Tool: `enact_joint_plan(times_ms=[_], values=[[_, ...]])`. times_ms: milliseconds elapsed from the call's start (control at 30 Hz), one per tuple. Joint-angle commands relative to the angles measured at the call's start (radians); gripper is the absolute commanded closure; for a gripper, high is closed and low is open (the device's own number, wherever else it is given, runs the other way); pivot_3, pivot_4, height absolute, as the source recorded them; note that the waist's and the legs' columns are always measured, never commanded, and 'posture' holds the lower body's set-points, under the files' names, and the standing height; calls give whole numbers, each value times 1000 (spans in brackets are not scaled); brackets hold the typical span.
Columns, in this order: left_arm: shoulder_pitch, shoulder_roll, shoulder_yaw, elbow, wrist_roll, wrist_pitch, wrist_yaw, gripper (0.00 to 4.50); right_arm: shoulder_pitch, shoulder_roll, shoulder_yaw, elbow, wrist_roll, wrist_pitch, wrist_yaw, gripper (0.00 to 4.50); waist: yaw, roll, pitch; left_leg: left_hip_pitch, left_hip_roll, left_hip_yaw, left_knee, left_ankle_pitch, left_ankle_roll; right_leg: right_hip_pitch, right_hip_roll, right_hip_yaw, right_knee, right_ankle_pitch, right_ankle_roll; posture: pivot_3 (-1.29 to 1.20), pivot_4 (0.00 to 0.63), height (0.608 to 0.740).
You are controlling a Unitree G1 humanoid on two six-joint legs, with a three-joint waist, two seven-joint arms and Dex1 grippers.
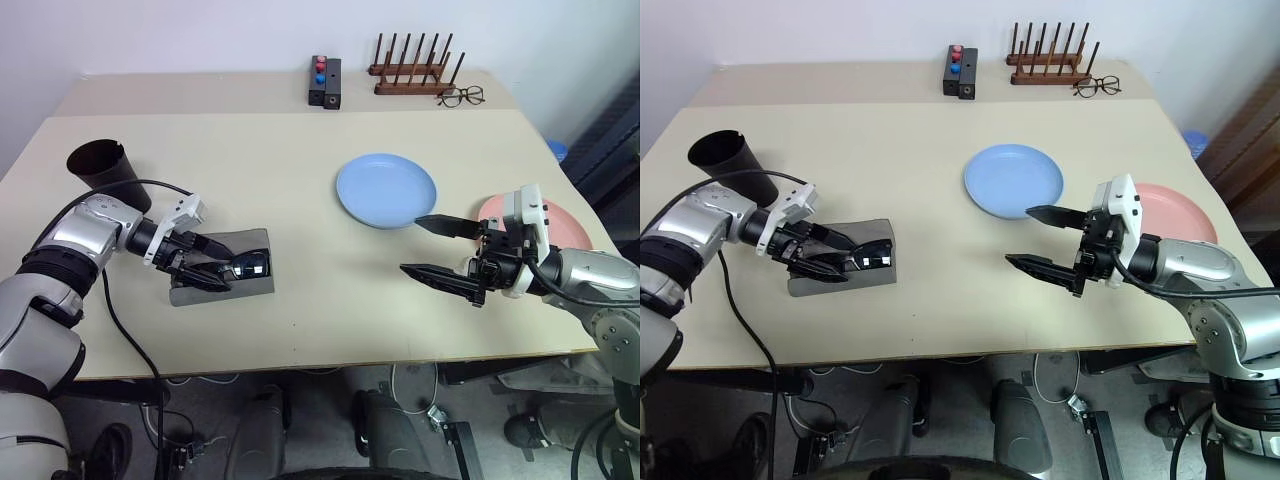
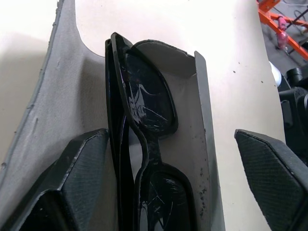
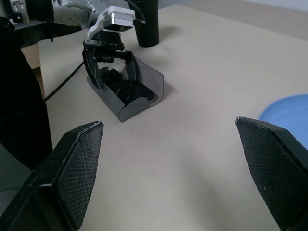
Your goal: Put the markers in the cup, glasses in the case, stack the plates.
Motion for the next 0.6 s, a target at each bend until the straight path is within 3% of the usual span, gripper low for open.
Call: enact_joint_plan(times_ms=[33,400,600], values=[[-17,18,10,-34,-35,-9,-4,33,-23,-9,-26,-7,4,-16,0,0,0,0,0,0,0,0,0,0,0,0,0,0,0,0,0,0,150,740],[-7,78,-26,-156,-77,41,-4,33,-34,-4,-22,4,-3,-23,1,0,0,0,0,0,0,0,0,0,0,0,0,0,0,0,0,0,150,740],[-85,5,87,30,7,-40,-4,33,-39,0,-17,5,-8,-26,-4,0,3,0,0,0,0,0,1,0,0,0,0,0,0,0,0,0,150,740]])
